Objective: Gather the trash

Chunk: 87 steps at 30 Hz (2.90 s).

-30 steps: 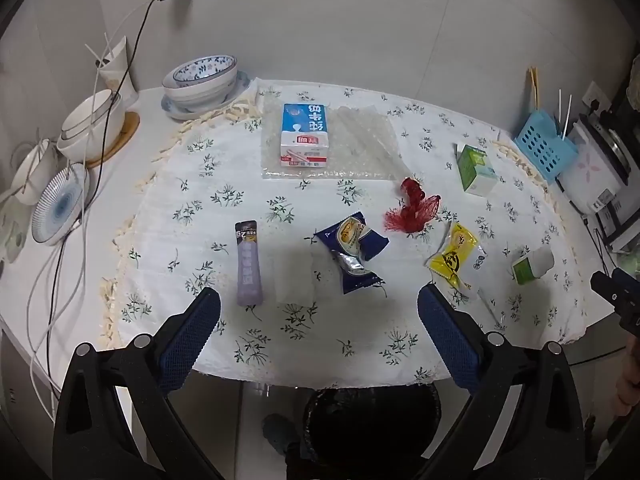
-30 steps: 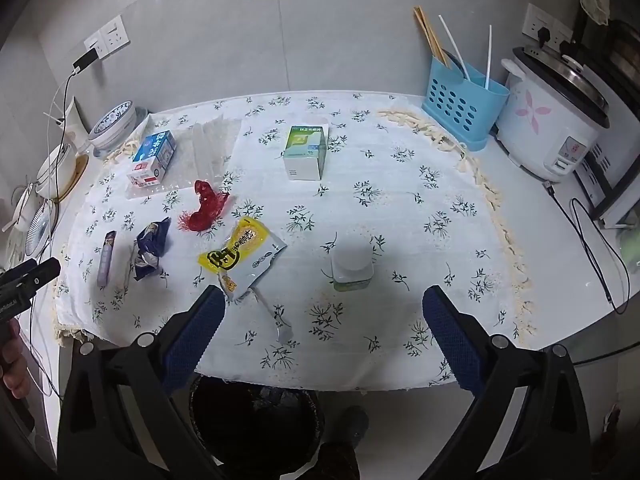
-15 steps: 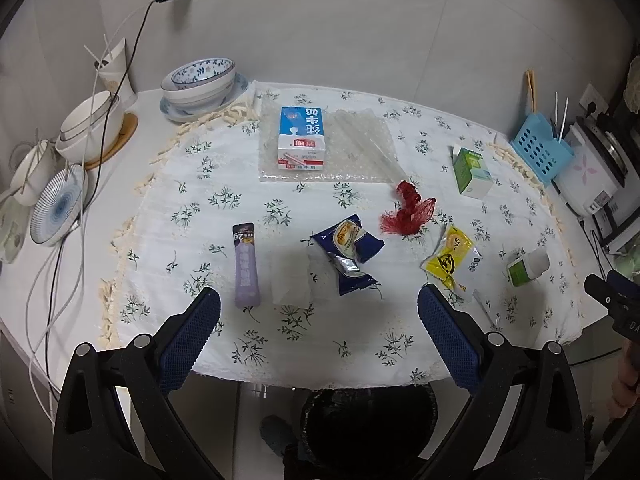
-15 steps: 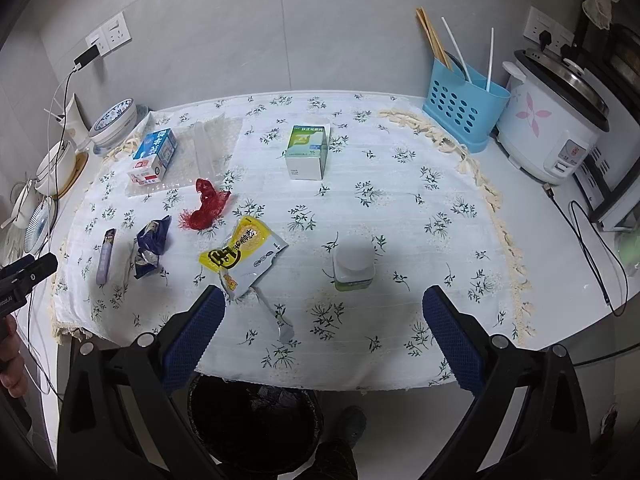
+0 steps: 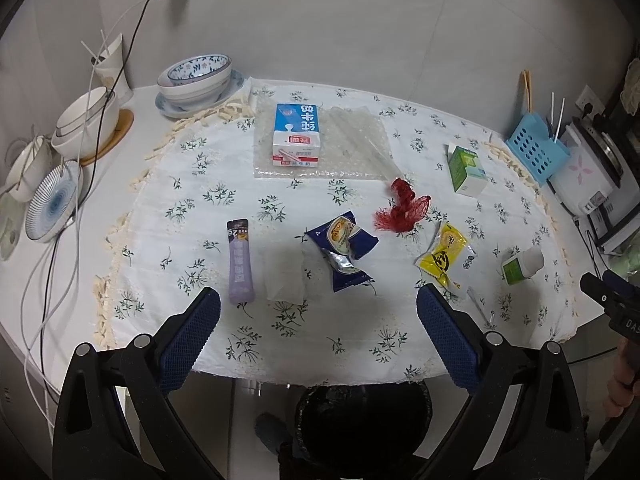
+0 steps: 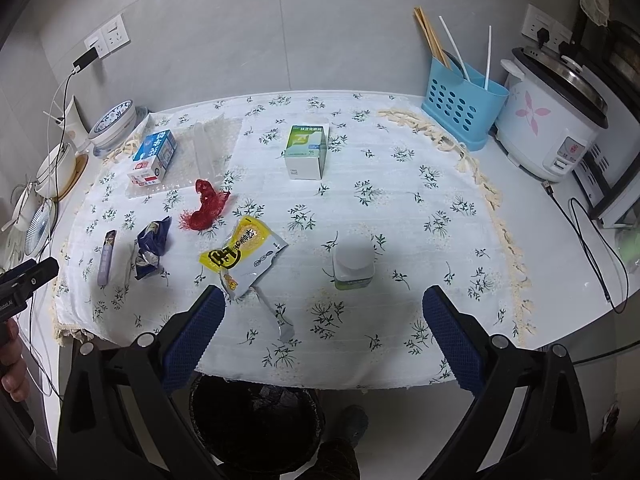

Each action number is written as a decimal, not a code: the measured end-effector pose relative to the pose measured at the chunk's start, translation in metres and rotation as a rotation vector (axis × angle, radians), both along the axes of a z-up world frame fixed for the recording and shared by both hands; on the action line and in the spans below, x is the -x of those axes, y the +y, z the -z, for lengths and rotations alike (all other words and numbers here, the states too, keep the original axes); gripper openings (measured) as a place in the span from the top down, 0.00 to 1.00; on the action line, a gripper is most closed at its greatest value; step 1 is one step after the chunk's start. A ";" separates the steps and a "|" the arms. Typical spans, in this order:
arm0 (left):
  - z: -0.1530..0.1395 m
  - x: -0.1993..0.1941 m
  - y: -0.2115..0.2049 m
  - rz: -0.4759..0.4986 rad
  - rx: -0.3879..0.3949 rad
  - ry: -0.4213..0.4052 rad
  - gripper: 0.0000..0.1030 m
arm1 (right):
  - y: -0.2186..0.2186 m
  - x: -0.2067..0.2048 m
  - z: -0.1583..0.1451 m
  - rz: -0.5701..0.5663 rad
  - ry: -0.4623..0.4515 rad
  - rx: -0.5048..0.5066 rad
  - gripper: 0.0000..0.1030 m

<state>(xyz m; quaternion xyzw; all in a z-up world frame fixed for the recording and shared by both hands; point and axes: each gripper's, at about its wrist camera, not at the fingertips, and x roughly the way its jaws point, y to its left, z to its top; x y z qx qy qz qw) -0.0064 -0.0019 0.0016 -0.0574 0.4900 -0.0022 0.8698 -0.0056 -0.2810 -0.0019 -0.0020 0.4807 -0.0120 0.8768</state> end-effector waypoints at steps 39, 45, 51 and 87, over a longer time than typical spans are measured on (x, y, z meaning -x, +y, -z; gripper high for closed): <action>0.003 0.002 -0.001 0.003 -0.018 0.014 0.06 | 0.006 0.002 -0.001 -0.008 0.000 -0.002 0.07; 0.003 0.001 0.001 -0.001 -0.027 0.018 0.06 | 0.006 0.002 -0.001 -0.007 0.001 -0.003 0.07; 0.003 0.000 0.002 -0.003 -0.028 0.023 0.06 | 0.006 0.001 -0.001 -0.007 0.002 -0.003 0.08; 0.144 -0.101 0.082 -0.135 -0.073 0.322 0.43 | -0.028 -0.091 0.109 0.103 0.239 -0.004 0.36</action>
